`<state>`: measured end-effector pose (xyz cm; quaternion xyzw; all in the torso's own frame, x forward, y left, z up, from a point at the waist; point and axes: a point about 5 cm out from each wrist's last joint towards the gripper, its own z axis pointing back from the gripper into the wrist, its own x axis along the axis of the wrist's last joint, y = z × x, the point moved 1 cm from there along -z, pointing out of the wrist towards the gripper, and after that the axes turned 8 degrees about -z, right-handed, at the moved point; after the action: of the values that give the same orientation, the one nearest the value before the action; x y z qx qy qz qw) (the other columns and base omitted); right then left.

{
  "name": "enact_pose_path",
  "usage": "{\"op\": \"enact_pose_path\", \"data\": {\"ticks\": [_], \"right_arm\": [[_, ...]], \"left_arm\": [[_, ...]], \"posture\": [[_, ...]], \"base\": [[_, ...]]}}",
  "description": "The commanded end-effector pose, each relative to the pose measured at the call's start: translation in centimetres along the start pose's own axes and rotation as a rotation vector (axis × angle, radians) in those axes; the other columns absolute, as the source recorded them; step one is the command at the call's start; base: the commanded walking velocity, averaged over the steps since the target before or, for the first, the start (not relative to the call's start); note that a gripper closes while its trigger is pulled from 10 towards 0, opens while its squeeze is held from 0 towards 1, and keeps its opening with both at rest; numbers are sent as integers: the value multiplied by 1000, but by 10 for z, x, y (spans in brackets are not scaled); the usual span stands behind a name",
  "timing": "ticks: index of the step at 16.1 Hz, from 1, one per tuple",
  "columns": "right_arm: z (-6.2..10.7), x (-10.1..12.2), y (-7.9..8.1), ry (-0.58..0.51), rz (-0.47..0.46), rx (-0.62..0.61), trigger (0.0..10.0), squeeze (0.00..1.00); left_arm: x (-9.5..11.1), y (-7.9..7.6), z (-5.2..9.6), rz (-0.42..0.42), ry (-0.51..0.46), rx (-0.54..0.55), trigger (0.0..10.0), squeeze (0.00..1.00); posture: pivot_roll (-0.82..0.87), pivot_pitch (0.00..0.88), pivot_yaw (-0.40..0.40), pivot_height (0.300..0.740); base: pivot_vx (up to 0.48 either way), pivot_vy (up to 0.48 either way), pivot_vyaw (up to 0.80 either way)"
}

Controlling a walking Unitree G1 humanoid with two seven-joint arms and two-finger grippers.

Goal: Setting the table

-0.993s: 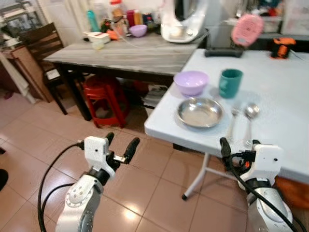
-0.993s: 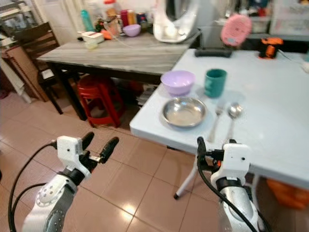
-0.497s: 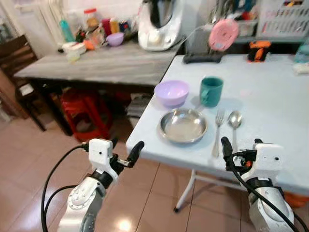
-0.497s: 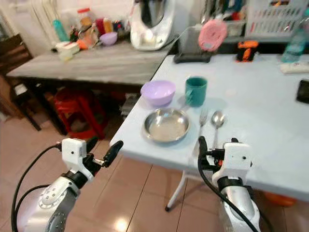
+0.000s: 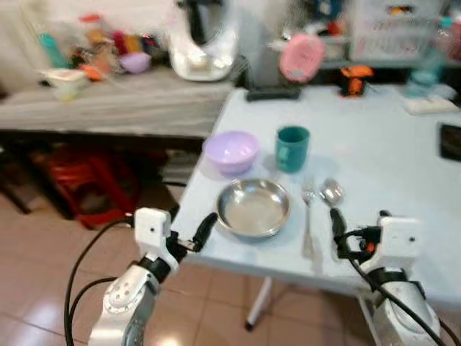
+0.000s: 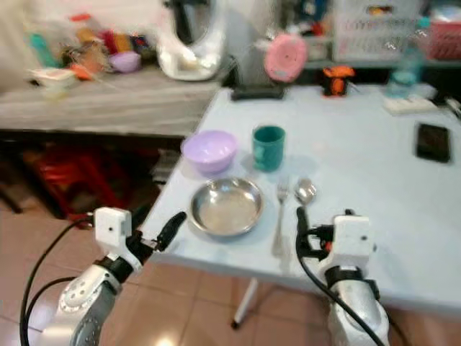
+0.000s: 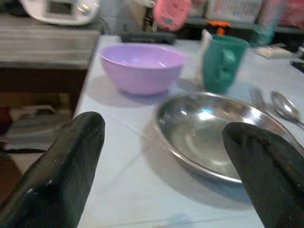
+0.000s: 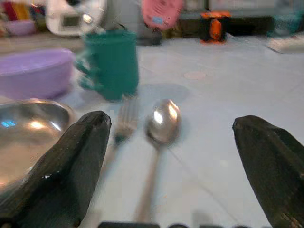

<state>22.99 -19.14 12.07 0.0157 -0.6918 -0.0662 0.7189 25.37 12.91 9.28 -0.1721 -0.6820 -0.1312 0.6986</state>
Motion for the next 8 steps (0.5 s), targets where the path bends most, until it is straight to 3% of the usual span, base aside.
{"op": "enact_pose_path", "data": {"ticks": [1,5,8], "right_arm": [[-1,3,11,-8,-22,37,10000,0],[-1,0,16,19,-38,78,10000,0],[-3,-4,18,59,-49,103,10000,0]], "left_arm": [[-1,12,7,-18,14,33,10000,0],[-6,18,16,-43,32,58,10000,0],[-13,12,26,-31,56,-26,10000,0]], "posture": [[-76,0,96,740],[-75,8,93,740],[-73,20,90,740]], "base": [[0,0,0],[0,0,0],[0,0,0]]}}
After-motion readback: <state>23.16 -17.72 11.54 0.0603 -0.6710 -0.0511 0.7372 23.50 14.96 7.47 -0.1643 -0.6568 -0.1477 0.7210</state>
